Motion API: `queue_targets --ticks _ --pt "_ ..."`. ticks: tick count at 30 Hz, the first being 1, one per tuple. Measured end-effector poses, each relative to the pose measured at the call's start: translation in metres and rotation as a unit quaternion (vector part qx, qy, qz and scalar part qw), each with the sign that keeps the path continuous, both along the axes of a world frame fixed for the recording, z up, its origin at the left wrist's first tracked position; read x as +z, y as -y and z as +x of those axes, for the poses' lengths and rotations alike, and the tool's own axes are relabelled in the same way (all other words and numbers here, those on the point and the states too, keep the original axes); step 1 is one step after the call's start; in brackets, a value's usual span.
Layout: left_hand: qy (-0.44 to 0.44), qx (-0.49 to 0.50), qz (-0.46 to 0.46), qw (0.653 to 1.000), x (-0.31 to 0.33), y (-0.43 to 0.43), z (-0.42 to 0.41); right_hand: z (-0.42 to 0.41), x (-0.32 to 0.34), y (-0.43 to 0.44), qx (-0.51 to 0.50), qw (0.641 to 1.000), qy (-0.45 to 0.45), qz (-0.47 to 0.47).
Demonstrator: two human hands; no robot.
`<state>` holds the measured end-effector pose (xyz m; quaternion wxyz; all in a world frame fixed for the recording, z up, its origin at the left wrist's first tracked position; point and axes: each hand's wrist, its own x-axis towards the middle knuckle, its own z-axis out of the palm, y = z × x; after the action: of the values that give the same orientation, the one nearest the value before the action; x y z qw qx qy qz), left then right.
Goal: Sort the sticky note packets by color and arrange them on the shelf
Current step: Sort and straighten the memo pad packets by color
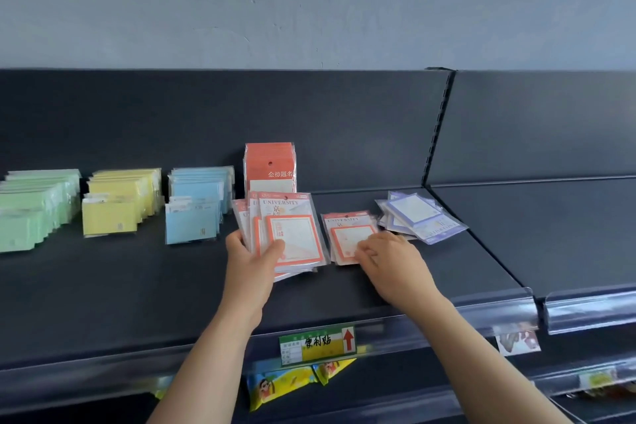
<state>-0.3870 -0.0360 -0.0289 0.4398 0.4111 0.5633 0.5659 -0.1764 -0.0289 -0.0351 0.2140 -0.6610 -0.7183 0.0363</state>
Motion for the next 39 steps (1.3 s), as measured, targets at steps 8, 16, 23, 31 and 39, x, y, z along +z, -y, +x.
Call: queue_targets --ticks 8,16,23,31,39 --pt "-0.023 -0.014 0.021 0.999 -0.004 0.003 -0.001 -0.023 0.007 0.006 -0.115 0.99 -0.056 -0.065" --pt "-0.015 -0.012 0.032 0.999 -0.002 0.005 -0.001 -0.014 0.022 0.004 -0.167 0.956 -0.178 -0.161" --pt "-0.023 -0.005 0.027 0.999 -0.001 0.006 0.0 -0.025 0.035 -0.021 -0.209 0.947 -0.155 -0.188" --pt "-0.033 -0.03 0.012 0.999 -0.002 0.005 -0.002 -0.023 0.048 -0.022 -0.17 0.938 -0.183 -0.24" --pt "-0.055 -0.063 -0.009 0.996 0.0 0.0 -0.008 -0.024 0.043 -0.032 -0.157 0.931 -0.26 -0.203"
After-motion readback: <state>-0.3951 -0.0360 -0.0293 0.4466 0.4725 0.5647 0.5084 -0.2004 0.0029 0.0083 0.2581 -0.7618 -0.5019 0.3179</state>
